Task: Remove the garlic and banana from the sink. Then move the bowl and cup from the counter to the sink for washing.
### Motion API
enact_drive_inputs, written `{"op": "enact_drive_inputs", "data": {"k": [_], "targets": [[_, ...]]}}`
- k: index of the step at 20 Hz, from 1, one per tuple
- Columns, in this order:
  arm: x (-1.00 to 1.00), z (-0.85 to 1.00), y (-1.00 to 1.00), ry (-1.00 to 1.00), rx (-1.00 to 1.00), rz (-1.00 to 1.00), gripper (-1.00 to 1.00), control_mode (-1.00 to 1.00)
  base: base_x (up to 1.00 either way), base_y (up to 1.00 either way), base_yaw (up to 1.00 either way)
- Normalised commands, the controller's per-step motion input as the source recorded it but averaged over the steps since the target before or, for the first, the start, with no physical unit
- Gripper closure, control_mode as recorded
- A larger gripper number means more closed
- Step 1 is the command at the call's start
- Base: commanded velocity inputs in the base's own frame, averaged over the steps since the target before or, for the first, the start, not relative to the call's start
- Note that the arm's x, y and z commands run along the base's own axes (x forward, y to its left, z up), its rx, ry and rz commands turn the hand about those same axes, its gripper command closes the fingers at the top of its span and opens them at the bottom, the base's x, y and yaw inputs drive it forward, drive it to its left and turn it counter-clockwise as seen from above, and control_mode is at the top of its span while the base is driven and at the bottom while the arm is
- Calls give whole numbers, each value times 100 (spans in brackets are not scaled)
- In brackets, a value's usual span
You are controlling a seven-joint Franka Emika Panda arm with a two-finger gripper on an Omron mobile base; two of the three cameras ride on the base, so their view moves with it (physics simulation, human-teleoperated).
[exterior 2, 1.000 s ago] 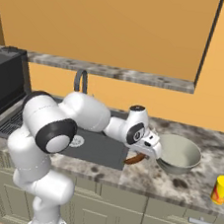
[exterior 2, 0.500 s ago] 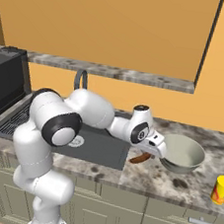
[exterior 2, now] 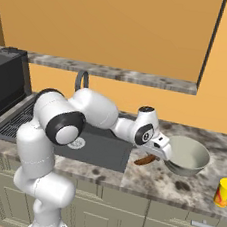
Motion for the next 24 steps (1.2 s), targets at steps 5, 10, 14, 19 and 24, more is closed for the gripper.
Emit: {"op": "enact_drive_inputs", "data": {"k": [5,10,14,19,24], "targets": [[-10,-21,0,0,0,0,100,-100,0,0,0],[-16,-11,0,-2,0,-1,100,-100,0,0,0],[-26,0,1,0,0,-10,100,-100,0,0,0],[-18,0,7,-1,0,-19,100,-100,0,0,0],[-7,-3,12,-4,0,-19,100,-100,0,0,0]]}}
